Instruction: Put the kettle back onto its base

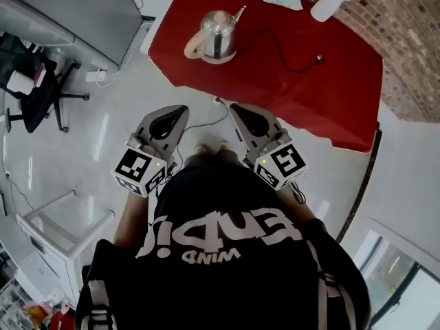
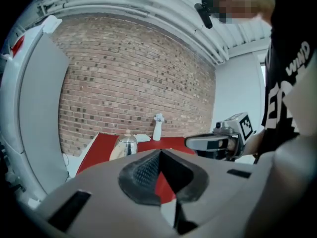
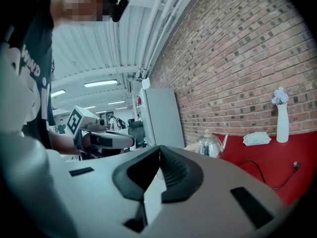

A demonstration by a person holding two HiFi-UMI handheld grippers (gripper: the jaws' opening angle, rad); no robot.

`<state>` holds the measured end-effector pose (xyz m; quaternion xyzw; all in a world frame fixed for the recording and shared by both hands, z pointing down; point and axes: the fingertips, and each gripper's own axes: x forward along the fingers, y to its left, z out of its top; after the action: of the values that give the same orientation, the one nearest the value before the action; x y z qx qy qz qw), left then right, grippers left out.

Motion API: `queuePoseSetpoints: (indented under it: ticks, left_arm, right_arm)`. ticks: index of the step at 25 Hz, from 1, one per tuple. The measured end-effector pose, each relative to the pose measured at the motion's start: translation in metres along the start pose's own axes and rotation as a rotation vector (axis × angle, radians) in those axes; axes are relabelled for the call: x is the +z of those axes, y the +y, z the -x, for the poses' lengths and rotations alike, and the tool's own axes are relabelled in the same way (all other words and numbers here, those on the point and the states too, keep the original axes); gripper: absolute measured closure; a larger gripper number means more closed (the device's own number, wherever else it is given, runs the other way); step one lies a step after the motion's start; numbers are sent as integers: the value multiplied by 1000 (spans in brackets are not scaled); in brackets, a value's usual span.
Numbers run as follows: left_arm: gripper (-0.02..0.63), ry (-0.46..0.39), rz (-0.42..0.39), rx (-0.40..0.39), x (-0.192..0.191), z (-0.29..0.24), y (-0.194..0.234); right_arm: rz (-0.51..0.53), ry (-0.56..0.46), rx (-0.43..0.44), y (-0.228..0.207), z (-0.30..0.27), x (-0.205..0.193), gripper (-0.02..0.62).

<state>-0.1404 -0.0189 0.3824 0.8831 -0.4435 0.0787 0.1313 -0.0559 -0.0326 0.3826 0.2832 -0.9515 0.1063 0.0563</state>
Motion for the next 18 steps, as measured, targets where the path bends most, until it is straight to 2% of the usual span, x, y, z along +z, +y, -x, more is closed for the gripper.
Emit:
queuePoseSetpoints:
  ticks: [11,18]
  left_arm:
    - [598,-26,-20,23,12,4,-5]
    - [598,-22,-28,26,11,0,-5]
  right_arm:
    - [30,-30,33,1,8,13,574]
    - [43,-31,103,8,13,17,574]
